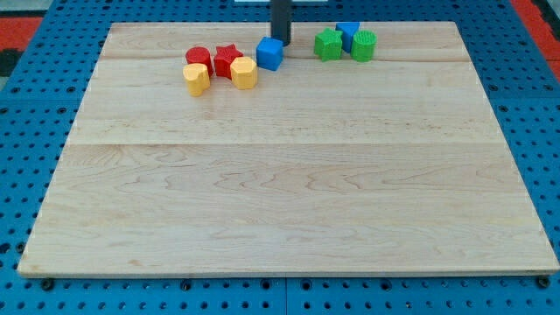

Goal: Move the red star to the bottom right of the board

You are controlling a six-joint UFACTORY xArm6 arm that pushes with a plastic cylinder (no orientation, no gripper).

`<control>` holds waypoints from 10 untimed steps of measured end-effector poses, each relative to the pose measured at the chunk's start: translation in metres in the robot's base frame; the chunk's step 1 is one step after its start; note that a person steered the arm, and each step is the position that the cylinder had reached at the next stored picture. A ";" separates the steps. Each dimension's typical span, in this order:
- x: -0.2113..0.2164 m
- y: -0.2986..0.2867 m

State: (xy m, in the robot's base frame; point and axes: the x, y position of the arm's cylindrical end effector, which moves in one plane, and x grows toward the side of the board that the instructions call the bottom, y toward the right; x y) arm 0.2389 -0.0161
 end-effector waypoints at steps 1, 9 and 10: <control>-0.016 -0.025; -0.012 -0.093; -0.009 -0.093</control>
State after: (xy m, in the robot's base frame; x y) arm 0.2294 -0.1087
